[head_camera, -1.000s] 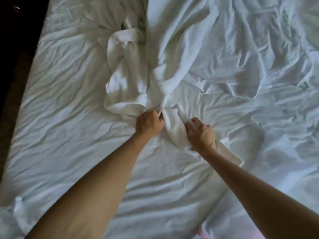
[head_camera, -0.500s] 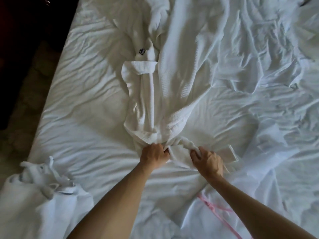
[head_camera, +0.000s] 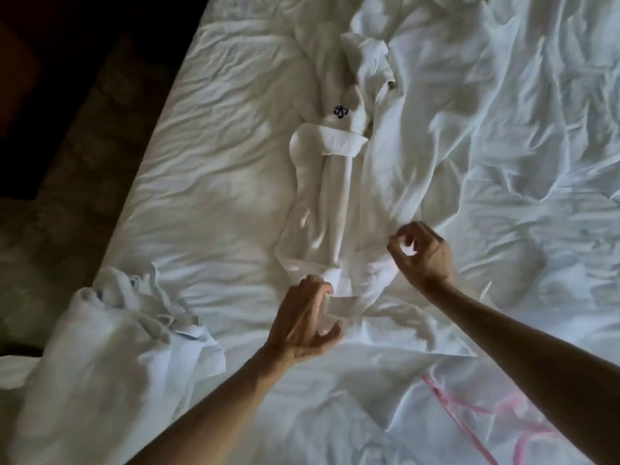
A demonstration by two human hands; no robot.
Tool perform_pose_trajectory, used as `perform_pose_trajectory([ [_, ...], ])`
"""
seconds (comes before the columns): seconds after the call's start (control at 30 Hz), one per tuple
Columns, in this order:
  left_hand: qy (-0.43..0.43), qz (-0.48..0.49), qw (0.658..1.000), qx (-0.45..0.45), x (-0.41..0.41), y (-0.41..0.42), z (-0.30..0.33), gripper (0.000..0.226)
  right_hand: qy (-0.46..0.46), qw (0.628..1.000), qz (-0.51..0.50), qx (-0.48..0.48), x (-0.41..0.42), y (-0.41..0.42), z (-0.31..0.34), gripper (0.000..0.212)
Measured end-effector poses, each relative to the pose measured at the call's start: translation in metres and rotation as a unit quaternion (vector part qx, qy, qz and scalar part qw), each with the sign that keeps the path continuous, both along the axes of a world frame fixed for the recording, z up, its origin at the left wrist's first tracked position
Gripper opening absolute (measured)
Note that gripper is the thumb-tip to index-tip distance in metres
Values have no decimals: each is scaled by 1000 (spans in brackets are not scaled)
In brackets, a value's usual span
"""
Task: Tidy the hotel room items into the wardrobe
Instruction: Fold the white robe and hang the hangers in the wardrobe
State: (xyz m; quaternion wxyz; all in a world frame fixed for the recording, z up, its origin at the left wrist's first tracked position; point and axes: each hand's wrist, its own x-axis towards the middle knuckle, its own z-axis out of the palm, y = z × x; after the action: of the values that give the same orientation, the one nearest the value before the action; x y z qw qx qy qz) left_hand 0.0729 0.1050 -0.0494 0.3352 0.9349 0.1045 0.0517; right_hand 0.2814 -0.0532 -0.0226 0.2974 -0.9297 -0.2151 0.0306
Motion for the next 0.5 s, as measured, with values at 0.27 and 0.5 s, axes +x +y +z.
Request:
perform_pose_trajectory([
  [0.27,235,446,817,-281,85,86,-14,76,-116,985,94,-92,102,185,22,67],
  [0.5,306,298,885,-187,86,88,-34,45,-67,955,173,-233,135,221,-23,48],
])
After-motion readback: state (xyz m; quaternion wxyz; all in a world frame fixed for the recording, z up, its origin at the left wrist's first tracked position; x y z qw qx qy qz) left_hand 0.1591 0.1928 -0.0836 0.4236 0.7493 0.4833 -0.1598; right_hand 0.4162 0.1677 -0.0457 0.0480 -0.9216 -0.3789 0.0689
